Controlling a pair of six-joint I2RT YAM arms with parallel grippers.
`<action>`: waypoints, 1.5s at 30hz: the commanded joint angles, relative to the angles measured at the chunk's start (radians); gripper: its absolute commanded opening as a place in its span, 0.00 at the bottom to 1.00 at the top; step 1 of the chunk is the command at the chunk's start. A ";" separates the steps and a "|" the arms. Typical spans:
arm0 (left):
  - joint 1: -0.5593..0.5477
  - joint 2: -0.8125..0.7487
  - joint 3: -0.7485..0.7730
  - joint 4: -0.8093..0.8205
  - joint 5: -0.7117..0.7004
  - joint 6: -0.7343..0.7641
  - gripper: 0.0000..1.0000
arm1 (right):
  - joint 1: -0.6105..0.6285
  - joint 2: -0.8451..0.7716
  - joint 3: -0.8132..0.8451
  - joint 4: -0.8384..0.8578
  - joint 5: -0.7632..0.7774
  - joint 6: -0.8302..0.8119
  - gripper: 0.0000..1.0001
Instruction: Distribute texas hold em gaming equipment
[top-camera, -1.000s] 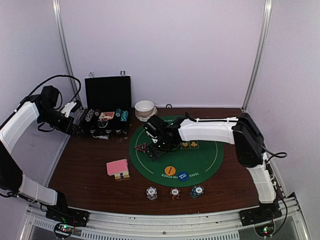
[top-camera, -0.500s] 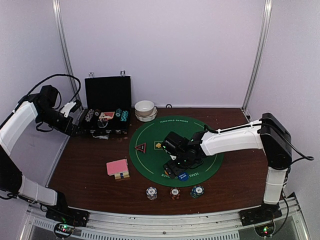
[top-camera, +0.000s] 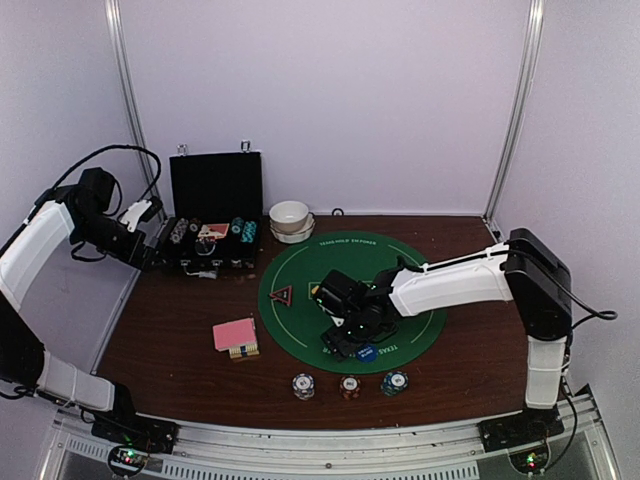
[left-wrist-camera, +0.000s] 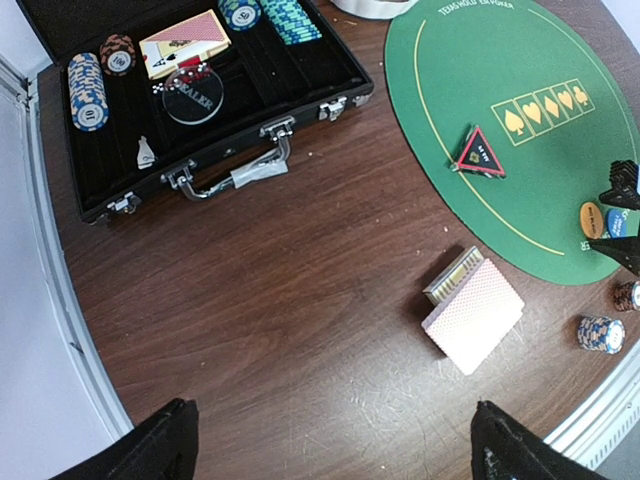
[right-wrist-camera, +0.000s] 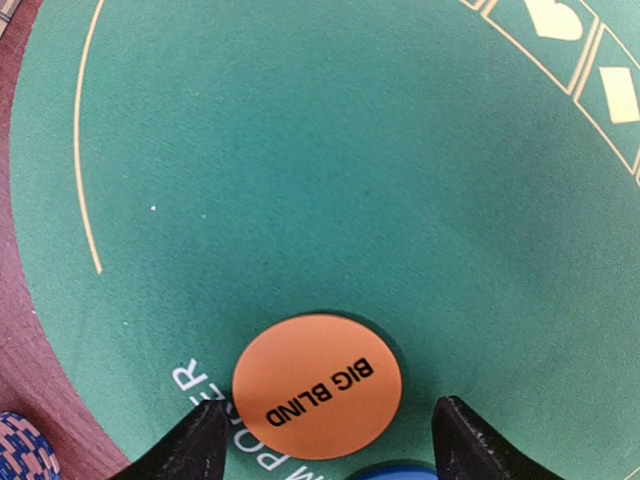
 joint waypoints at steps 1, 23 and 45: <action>0.007 0.002 0.022 -0.010 0.015 0.013 0.97 | 0.008 0.048 0.024 0.016 -0.015 0.008 0.69; 0.007 -0.011 0.024 -0.012 -0.017 0.030 0.98 | -0.096 0.087 0.064 0.027 0.039 -0.015 0.46; 0.007 -0.014 0.019 -0.017 -0.012 0.051 0.98 | -0.391 0.414 0.612 -0.090 0.076 -0.117 0.40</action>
